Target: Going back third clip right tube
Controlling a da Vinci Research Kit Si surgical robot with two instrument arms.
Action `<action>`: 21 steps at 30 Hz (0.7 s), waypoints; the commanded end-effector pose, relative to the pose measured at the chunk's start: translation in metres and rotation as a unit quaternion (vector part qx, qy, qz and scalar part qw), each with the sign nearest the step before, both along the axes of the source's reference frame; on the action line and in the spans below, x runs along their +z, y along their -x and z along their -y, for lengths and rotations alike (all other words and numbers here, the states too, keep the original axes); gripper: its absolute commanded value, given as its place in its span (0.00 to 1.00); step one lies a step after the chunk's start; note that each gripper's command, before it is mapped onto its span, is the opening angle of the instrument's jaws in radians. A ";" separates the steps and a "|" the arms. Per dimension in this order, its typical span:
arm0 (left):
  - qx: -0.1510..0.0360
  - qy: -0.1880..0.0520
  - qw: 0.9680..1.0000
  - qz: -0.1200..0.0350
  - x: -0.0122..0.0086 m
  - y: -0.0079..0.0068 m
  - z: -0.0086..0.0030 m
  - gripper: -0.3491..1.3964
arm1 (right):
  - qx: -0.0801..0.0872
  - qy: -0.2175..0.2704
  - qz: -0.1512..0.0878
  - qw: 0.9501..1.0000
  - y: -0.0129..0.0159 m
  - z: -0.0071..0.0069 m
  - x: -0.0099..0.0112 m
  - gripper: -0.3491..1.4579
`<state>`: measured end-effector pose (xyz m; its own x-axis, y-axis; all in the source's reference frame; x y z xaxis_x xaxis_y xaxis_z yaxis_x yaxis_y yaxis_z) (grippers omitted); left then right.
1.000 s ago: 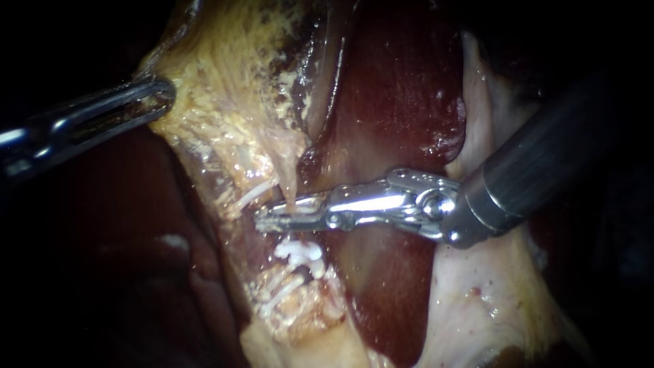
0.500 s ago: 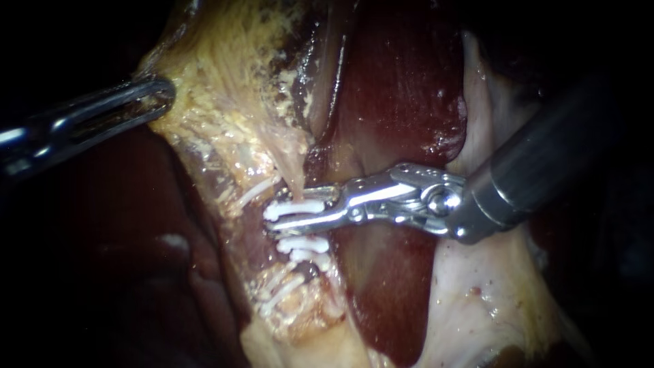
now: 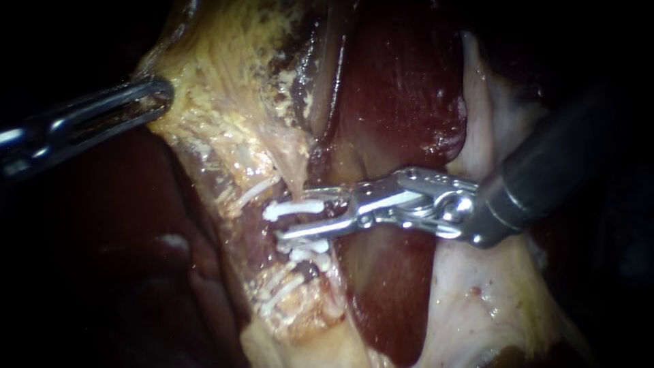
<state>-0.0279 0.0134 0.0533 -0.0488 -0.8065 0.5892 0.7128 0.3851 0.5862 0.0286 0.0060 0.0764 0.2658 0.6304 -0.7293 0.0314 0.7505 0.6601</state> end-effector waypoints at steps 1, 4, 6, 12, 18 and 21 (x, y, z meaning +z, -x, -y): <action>0.000 0.000 1.000 0.000 0.0000 0.0000 0.0000 0.00 | -0.002 0.005 -0.002 1.000 0.0008 -0.0002 -0.0003 0.52; 0.000 0.000 1.000 0.000 0.0001 -0.0001 -0.0001 0.00 | -0.005 0.023 -0.004 1.000 0.0034 -0.0009 -0.0011 0.52; 0.000 0.000 1.000 0.000 0.0001 -0.0002 -0.0001 0.00 | -0.007 0.032 -0.006 0.999 0.0050 -0.0016 -0.0017 0.52; -0.002 -0.002 1.000 0.001 0.0001 -0.0001 -0.0001 0.00 | -0.015 0.057 -0.012 0.998 0.0079 -0.0022 -0.0036 0.52; -0.003 -0.001 1.000 0.002 0.0003 -0.0001 -0.0001 0.00 | -0.027 0.084 -0.022 0.996 0.0082 -0.0013 -0.0052 0.52; -0.002 -0.002 1.000 -0.001 0.0006 0.0001 -0.0001 0.00 | -0.032 0.100 -0.027 0.994 0.0082 -0.0012 -0.0055 0.52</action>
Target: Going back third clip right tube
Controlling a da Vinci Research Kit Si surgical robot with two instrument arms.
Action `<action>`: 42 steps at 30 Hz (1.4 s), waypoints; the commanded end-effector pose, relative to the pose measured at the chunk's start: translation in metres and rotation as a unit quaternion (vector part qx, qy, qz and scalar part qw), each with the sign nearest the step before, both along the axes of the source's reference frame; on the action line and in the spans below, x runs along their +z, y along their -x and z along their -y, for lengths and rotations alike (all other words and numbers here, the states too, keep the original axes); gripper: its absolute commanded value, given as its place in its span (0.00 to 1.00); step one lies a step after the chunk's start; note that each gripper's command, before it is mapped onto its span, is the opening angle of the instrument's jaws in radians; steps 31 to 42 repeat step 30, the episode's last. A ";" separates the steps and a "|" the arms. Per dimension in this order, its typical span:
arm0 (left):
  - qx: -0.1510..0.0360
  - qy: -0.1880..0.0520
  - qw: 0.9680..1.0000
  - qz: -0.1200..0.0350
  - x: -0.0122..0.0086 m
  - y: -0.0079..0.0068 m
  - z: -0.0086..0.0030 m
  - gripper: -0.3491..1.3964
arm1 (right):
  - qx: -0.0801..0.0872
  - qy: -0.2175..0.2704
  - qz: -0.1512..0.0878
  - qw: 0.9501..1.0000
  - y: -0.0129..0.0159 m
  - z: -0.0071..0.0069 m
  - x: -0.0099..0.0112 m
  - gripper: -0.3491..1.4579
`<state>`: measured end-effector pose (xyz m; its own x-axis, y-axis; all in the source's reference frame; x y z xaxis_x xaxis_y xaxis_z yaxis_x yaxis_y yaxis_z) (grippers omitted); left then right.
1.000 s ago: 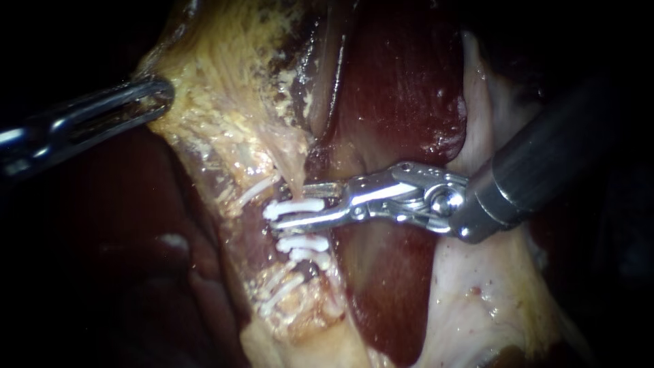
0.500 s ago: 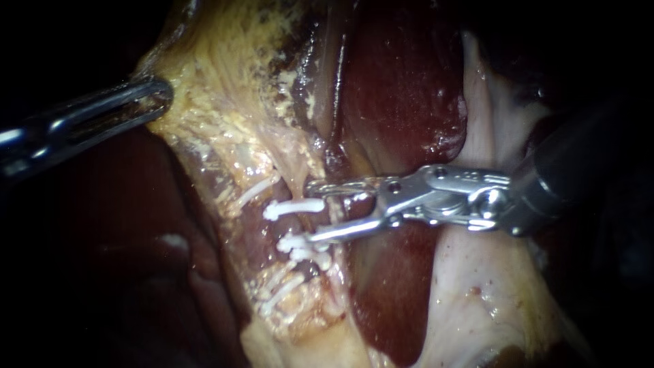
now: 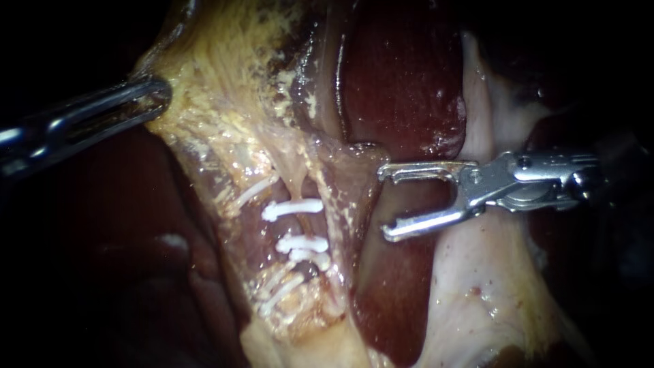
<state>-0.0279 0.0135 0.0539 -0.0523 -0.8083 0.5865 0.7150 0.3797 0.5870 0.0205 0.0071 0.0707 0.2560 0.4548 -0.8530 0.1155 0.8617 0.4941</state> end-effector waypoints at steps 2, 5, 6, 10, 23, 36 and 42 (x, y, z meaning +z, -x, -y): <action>-0.001 -0.006 1.000 -0.001 0.0006 0.0002 -0.0001 0.00 | -0.005 0.014 -0.003 1.000 0.0002 0.0000 -0.0001 0.52; -0.004 -0.014 1.000 -0.003 0.0021 0.0009 0.0000 0.00 | -0.009 0.033 -0.008 0.999 0.0002 -0.0002 -0.0003 0.52; -0.004 -0.020 1.000 -0.002 0.0026 0.0013 0.0002 0.00 | -0.010 0.038 -0.009 0.999 0.0002 -0.0003 -0.0004 0.52; 0.006 -0.034 0.999 -0.003 0.0057 0.0038 0.0008 0.00 | -0.011 0.043 -0.010 0.999 0.0002 -0.0005 -0.0005 0.52; 0.030 -0.045 0.999 -0.007 0.0107 0.0106 0.0022 0.00 | -0.011 0.043 -0.010 0.999 0.0003 -0.0005 -0.0005 0.53; 0.033 -0.047 0.998 -0.005 0.0102 0.0098 0.0017 0.00 | -0.011 0.043 -0.010 0.999 0.0003 -0.0005 -0.0005 0.53; 0.033 -0.047 0.998 -0.005 0.0102 0.0098 0.0017 0.00 | -0.011 0.043 -0.010 0.999 0.0003 -0.0005 -0.0005 0.53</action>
